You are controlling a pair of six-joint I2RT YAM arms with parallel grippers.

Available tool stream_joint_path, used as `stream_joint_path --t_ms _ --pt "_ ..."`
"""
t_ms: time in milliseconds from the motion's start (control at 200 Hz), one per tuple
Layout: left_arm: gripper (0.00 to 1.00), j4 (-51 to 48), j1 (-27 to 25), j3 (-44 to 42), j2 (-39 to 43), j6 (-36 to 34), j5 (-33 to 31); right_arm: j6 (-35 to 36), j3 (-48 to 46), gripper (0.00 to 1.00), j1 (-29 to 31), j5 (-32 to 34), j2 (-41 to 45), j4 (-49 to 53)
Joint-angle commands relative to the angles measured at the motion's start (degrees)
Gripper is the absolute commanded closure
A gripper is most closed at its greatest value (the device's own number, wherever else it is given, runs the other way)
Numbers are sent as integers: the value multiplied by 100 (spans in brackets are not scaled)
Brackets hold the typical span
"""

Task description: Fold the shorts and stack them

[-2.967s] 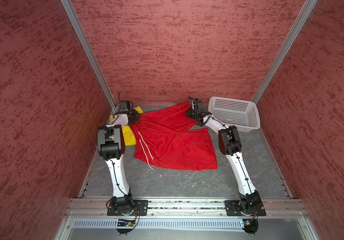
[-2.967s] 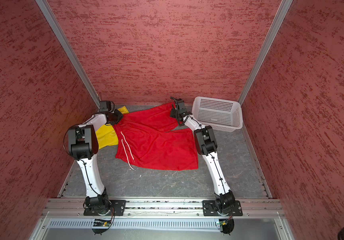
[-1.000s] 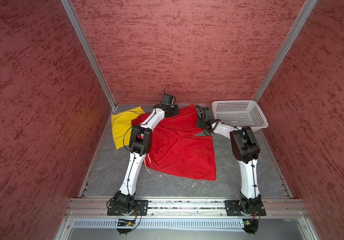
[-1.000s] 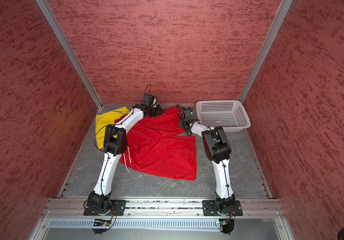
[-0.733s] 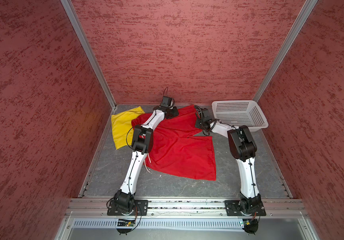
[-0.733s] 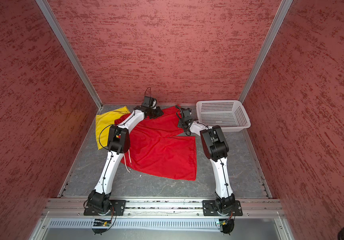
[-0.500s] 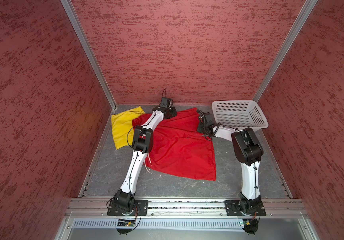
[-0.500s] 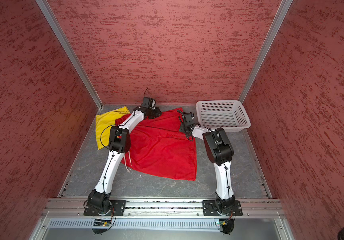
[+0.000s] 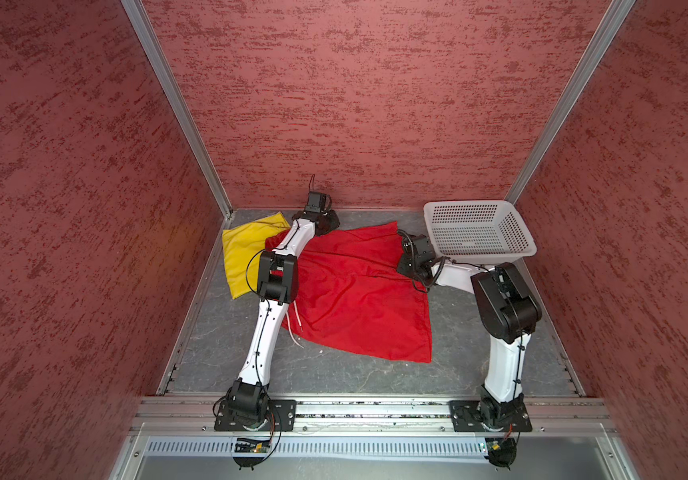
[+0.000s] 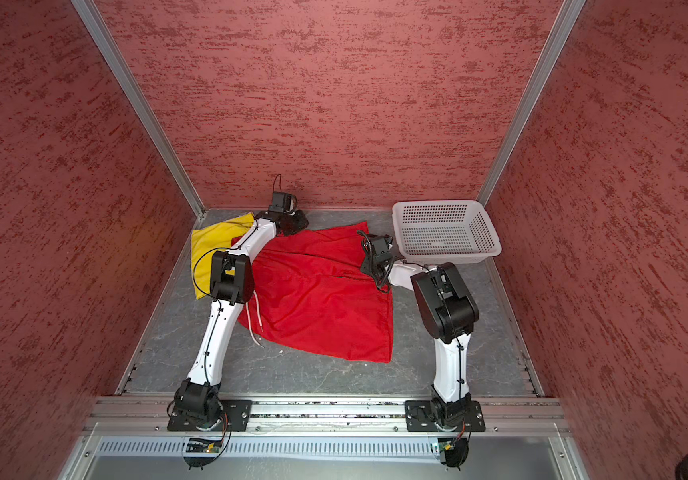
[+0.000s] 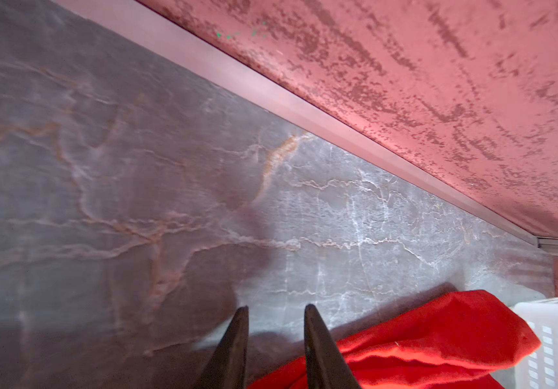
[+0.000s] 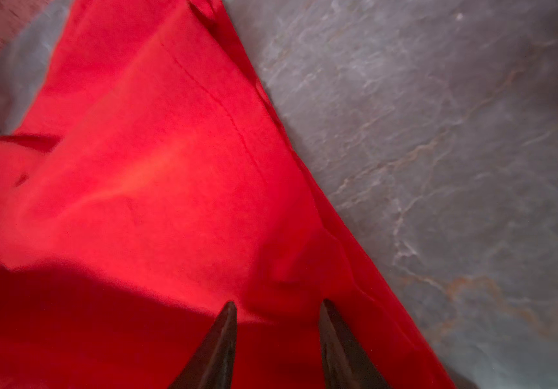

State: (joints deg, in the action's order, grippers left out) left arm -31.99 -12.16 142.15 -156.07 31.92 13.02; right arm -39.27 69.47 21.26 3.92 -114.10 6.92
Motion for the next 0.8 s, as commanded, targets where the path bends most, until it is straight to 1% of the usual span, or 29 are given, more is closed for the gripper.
stream_joint_path --t_ms 0,100,205,270,361,396,456,546,621,796 --pt "69 99 -222 -289 794 55 426 262 629 57 10 299 124 782" --pt "67 521 -457 -1357 1673 -33 490 613 1425 56 -1 529 77 1137" --pt "65 1048 -744 -2557 2493 -106 357 904 2150 55 -24 673 -171 1406" --pt "65 1156 -918 -2980 2704 -133 337 988 2483 55 -72 590 -367 1437" --pt "65 1111 -1121 -3260 2693 -140 423 1070 3015 55 -151 387 -744 1528" --pt "65 1123 -1175 -3342 2644 -121 500 1128 3240 57 -165 297 -917 1569" --pt "67 1130 -1233 -3417 2523 -46 650 1274 3587 65 -200 57 -1193 1593" --pt "68 1213 -1277 -3528 2370 141 901 1435 3927 86 -229 -190 -1529 1504" --pt "68 1299 -1350 -3652 2306 234 1001 1482 4188 100 -277 -425 -1796 1470" --pt "69 1363 -1540 -3830 2161 310 1130 1306 4841 100 -435 -831 -2508 1568"
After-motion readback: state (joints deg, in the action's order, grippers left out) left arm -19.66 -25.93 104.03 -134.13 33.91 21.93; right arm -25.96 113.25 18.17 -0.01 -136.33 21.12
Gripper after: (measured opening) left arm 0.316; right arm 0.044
